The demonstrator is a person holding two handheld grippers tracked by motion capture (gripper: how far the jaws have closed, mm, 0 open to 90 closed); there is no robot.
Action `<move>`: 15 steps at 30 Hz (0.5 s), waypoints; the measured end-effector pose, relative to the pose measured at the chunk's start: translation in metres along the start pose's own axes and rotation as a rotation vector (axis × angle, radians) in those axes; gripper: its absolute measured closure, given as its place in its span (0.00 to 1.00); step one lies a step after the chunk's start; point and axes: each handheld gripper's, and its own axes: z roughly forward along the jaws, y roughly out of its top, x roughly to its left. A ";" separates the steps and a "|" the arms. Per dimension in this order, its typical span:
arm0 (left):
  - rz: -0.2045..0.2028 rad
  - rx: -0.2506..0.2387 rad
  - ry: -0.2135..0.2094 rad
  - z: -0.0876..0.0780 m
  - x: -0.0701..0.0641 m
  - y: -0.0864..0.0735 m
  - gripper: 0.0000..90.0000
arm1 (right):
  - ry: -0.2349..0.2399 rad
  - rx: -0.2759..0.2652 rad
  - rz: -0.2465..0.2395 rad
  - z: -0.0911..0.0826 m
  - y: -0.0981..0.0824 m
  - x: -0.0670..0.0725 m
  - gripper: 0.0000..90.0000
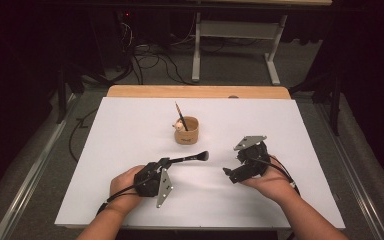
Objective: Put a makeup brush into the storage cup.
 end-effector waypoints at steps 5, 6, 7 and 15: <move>-0.037 0.008 -0.012 0.000 0.004 -0.003 0.88 | -0.038 -0.069 0.015 0.004 -0.008 0.001 0.01; -0.045 0.009 -0.015 0.000 0.004 -0.003 0.88 | -0.041 -0.079 0.019 0.005 -0.009 0.001 0.01; -0.051 0.008 -0.018 0.001 0.004 -0.004 0.88 | -0.044 -0.087 0.023 0.006 -0.010 0.001 0.01; -0.121 0.007 -0.043 0.002 0.008 -0.007 0.88 | -0.062 -0.196 0.099 0.009 -0.016 -0.003 0.01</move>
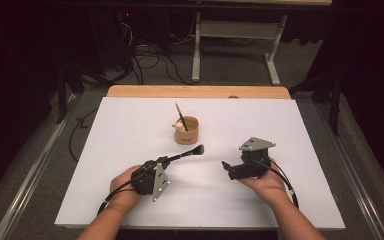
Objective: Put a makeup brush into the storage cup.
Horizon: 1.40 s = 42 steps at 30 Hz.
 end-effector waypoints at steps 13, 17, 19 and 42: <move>-0.194 -0.045 -0.063 0.000 0.010 -0.008 0.88 | -0.046 -0.124 0.093 -0.003 -0.018 -0.005 0.01; -0.254 -0.049 -0.093 0.001 0.011 -0.009 0.88 | -0.056 -0.160 0.129 -0.005 -0.024 -0.007 0.01; -0.284 -0.056 -0.109 0.002 0.012 -0.010 0.88 | -0.061 -0.176 0.118 -0.006 -0.025 -0.008 0.01; -0.599 -0.203 -0.260 0.006 0.025 -0.025 0.88 | -0.044 -0.184 0.130 -0.007 -0.028 -0.007 0.01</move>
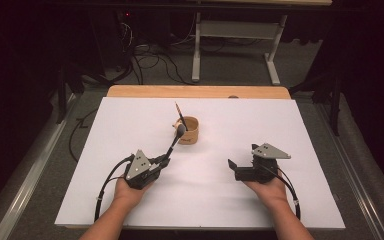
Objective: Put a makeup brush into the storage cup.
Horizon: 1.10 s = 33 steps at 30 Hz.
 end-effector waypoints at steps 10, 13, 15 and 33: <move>-0.092 -0.039 -0.060 0.000 0.003 -0.001 0.88 | 0.014 -0.013 0.011 0.000 0.000 0.001 0.01; -0.110 -0.046 -0.080 0.001 0.002 -0.001 0.88 | 0.023 -0.012 0.017 0.000 0.000 0.003 0.02; -0.119 -0.051 -0.089 0.002 0.002 -0.001 0.88 | 0.033 -0.023 0.017 0.000 0.001 0.003 0.02; -0.156 -0.079 -0.122 0.003 -0.001 0.003 0.88 | 0.098 -0.133 -0.013 0.000 0.025 0.024 0.06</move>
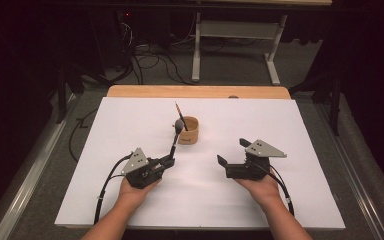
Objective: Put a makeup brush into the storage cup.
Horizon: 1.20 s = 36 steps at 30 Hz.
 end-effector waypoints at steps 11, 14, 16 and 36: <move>-0.002 -0.010 -0.002 -0.002 -0.001 0.001 0.88 | 0.030 0.000 0.003 0.014 0.023 0.010 0.10; -0.002 -0.013 -0.002 -0.002 -0.001 0.001 0.88 | 0.049 -0.016 -0.007 0.018 0.033 0.012 0.12; 0.001 -0.011 0.000 -0.002 -0.001 0.001 0.88 | 0.053 -0.028 -0.020 0.022 0.039 0.016 0.13; 0.010 -0.024 -0.009 0.002 -0.007 0.002 0.88 | 0.141 -0.026 -0.035 0.023 0.037 0.034 0.20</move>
